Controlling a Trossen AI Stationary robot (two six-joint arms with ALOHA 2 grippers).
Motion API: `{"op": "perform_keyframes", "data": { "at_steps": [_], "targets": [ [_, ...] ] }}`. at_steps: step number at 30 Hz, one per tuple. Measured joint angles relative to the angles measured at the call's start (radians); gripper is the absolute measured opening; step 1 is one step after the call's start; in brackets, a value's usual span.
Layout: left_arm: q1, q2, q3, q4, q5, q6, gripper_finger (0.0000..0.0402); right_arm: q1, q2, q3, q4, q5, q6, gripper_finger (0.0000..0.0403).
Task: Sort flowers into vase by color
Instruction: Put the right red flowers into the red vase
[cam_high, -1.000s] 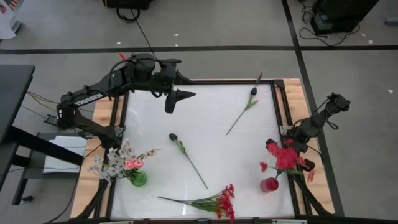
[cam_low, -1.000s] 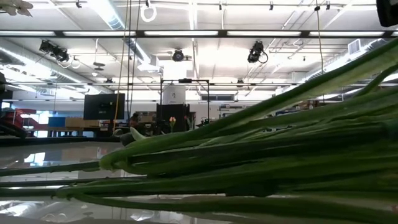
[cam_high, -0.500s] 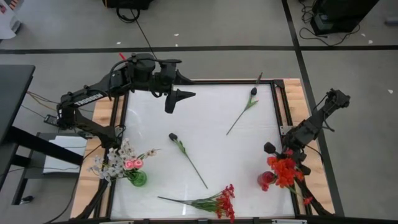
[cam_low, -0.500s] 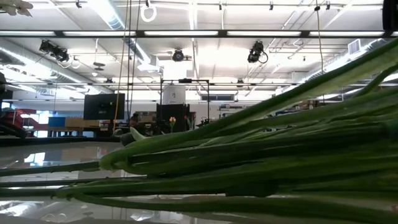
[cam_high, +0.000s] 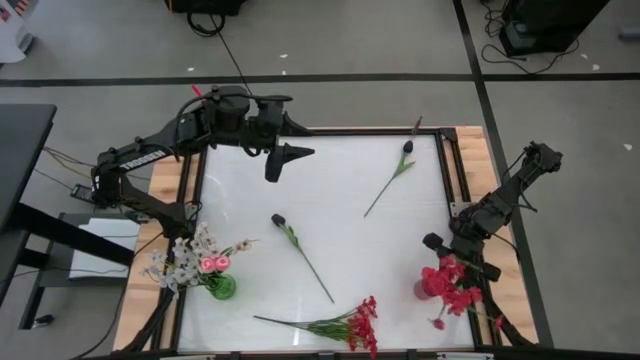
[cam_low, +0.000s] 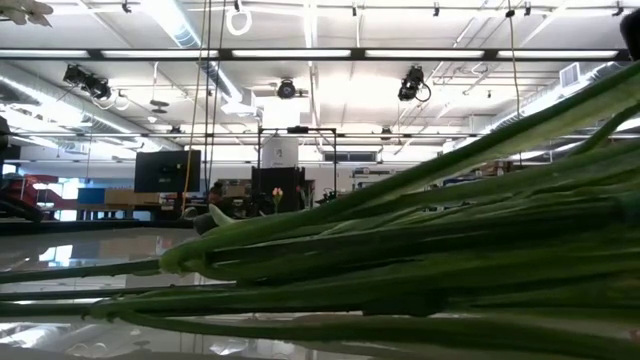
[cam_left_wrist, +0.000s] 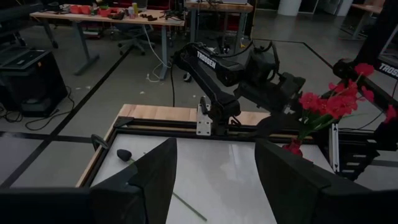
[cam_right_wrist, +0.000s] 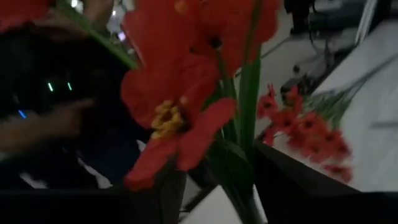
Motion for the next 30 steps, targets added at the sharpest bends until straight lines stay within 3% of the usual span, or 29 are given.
{"op": "perform_keyframes", "data": {
  "at_steps": [6, 12, 23, 30],
  "targets": [
    [0.000, 0.000, 0.000, 0.000, 0.000, 0.000, 0.0222, 0.000, 0.000, 0.000, 0.005, -0.085, 0.170, 0.0194],
    [0.000, 0.000, 0.000, 0.000, 0.000, 0.000, 0.0222, 0.000, 0.010, 0.043, -0.161, -0.050, 0.276, 0.0193],
    [0.000, 0.000, 0.000, 0.000, 0.000, 0.000, 0.0222, 0.002, 0.110, 0.287, -0.519, -0.033, 0.216, 0.0193],
    [0.000, 0.000, 0.000, 0.000, 0.000, 0.000, 0.0222, 0.015, 0.213, 0.365, -0.720, 0.010, 0.133, 0.0198]
  ]
}}
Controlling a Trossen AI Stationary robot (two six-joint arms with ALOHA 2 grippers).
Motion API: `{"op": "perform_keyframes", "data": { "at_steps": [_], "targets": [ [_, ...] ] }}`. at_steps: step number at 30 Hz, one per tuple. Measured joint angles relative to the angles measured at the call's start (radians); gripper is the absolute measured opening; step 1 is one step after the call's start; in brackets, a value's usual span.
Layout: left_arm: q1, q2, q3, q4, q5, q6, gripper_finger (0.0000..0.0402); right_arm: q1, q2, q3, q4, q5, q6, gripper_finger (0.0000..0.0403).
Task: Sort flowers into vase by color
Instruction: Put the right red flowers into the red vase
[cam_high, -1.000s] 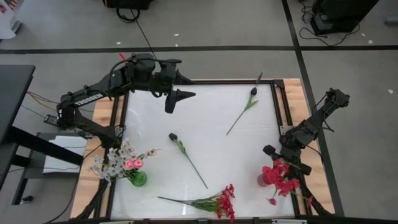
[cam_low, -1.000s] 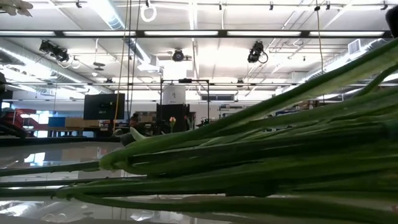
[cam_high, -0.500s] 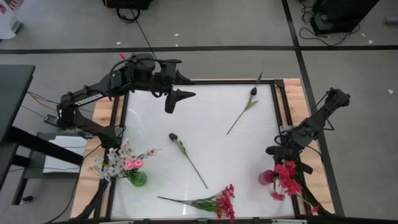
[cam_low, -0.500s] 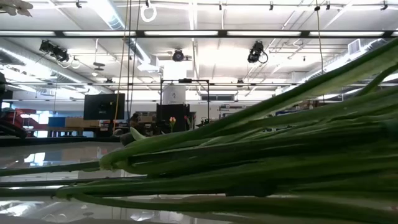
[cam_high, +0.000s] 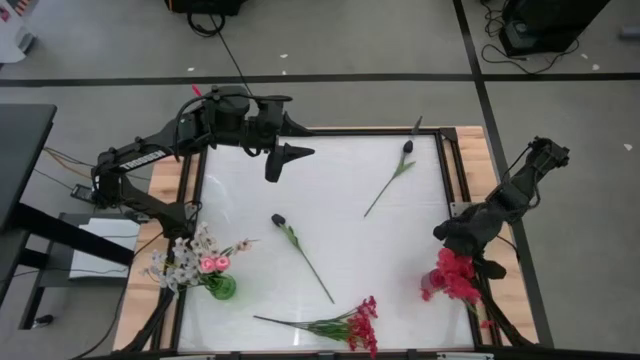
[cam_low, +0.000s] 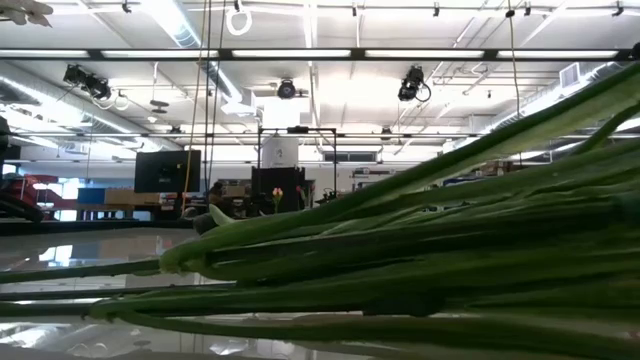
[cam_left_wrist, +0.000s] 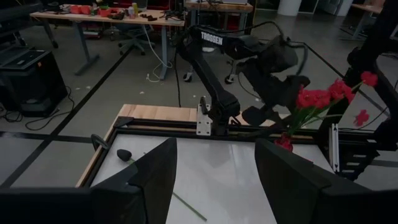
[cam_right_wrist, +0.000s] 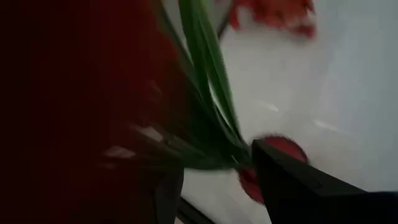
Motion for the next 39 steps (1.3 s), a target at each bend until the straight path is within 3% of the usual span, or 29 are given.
{"op": "perform_keyframes", "data": {
  "at_steps": [9, 15, 22, 31, 39],
  "targets": [
    [0.000, 0.000, 0.000, 0.000, 0.000, 0.000, 0.0222, 0.034, 0.162, 0.081, -0.174, 0.006, -0.099, 0.0210],
    [0.000, 0.000, 0.000, 0.000, 0.000, 0.000, 0.0222, 0.037, 0.209, 0.185, -0.348, 0.108, -0.125, 0.0210],
    [0.000, 0.000, 0.000, 0.000, 0.000, 0.000, 0.0222, 0.037, 0.187, 0.258, -0.320, 0.083, -0.132, 0.0210],
    [0.000, 0.000, 0.000, 0.000, 0.000, 0.000, 0.0222, 0.037, 0.180, 0.215, -0.293, 0.120, -0.157, 0.0212],
    [0.000, 0.000, 0.000, 0.000, 0.000, 0.000, 0.0222, 0.037, 0.171, 0.221, -0.207, -0.004, -0.049, 0.0262]
  ]
}}
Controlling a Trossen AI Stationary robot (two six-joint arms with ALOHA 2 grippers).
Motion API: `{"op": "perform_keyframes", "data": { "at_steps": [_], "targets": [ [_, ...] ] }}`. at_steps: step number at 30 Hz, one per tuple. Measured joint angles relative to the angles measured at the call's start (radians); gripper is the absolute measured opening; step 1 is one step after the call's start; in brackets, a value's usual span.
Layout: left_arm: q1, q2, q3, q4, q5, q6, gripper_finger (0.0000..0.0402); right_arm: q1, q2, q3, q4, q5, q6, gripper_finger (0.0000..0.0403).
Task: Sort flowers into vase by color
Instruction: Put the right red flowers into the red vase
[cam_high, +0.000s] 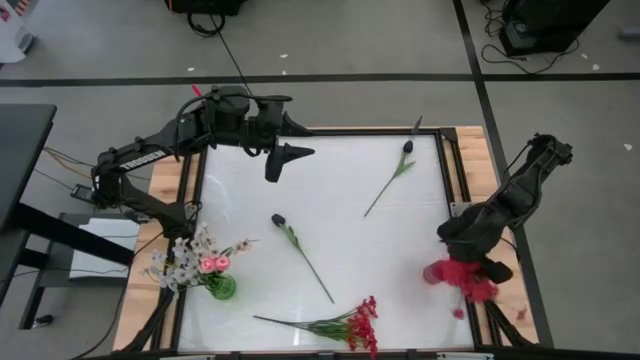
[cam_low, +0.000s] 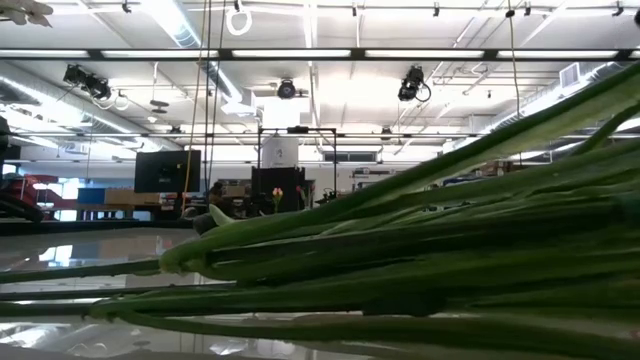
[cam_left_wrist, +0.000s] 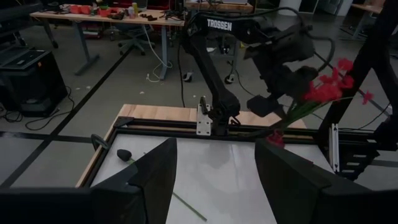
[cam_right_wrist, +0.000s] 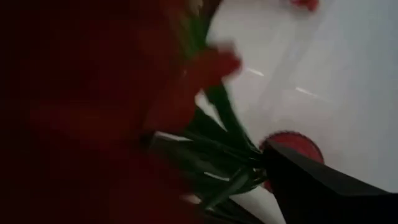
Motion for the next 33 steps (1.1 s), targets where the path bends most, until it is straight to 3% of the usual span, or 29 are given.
{"op": "perform_keyframes", "data": {
  "at_steps": [6, 15, 23, 27, 33],
  "targets": [
    [0.000, 0.000, 0.000, 0.000, 0.000, 0.000, 0.0222, 0.000, 0.000, 0.028, -0.015, 0.062, 0.022, 0.0289],
    [0.000, 0.000, 0.000, 0.000, 0.000, 0.000, 0.0222, 0.010, 0.010, 0.028, -0.136, 0.055, -0.042, 0.0290],
    [0.000, 0.000, 0.000, 0.000, 0.000, 0.000, 0.0222, 0.012, 0.009, 0.028, -0.287, 0.127, -0.063, 0.0290],
    [0.000, 0.000, 0.000, 0.000, 0.000, 0.000, 0.0222, 0.012, 0.009, 0.028, -0.383, 0.212, -0.020, 0.0288],
    [0.000, 0.000, 0.000, 0.000, 0.000, 0.000, 0.0222, 0.007, 0.009, 0.028, -0.538, 0.422, 0.062, 0.0274]
  ]
}}
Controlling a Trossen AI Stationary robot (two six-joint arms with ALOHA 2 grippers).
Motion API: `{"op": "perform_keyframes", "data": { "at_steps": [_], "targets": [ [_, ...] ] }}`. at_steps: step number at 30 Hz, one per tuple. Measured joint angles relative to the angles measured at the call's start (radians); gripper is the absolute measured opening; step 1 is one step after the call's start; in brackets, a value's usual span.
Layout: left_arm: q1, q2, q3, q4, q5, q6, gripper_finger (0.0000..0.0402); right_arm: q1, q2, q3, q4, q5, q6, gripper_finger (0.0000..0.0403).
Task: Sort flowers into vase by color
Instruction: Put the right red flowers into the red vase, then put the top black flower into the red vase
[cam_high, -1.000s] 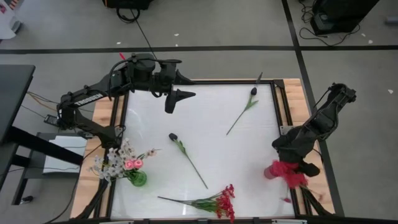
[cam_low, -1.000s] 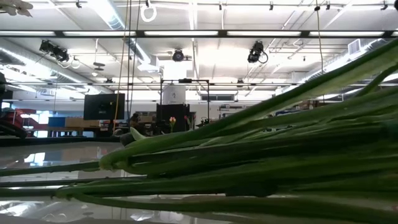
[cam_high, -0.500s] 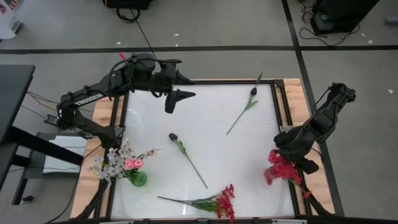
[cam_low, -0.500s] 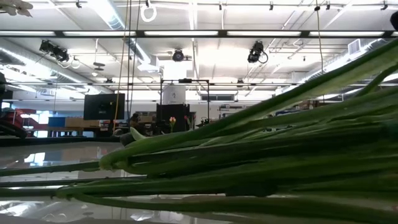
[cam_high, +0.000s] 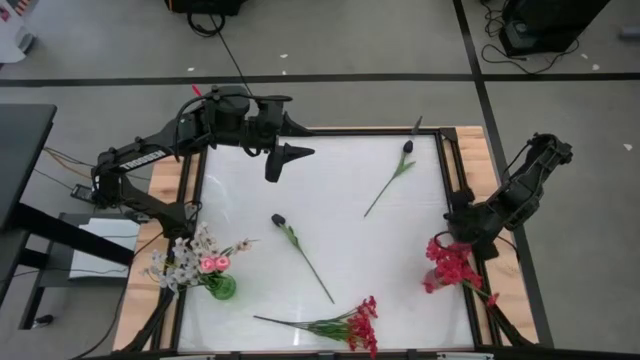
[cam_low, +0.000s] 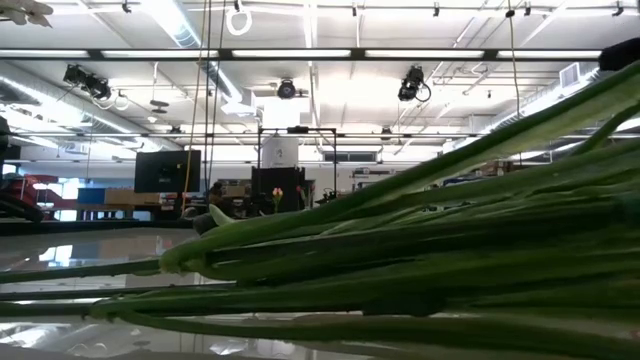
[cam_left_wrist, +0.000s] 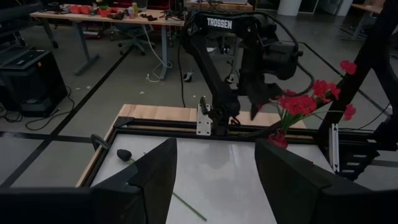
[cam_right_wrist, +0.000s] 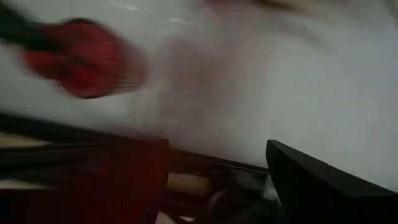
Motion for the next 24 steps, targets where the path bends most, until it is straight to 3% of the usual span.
{"op": "perform_keyframes", "data": {
  "at_steps": [8, 15, 24],
  "targets": [
    [0.000, 0.000, 0.000, 0.000, 0.000, 0.000, 0.0222, -0.069, -0.006, 0.000, -0.058, 0.322, 0.096, 0.0265],
    [0.000, 0.000, 0.000, 0.000, 0.000, 0.000, 0.0222, -0.192, -0.007, 0.000, -0.049, 0.691, 0.176, 0.0265],
    [0.000, 0.000, 0.000, 0.000, 0.000, 0.000, 0.0222, -0.333, -0.007, 0.090, 0.147, 0.937, 0.138, 0.0265]
  ]
}}
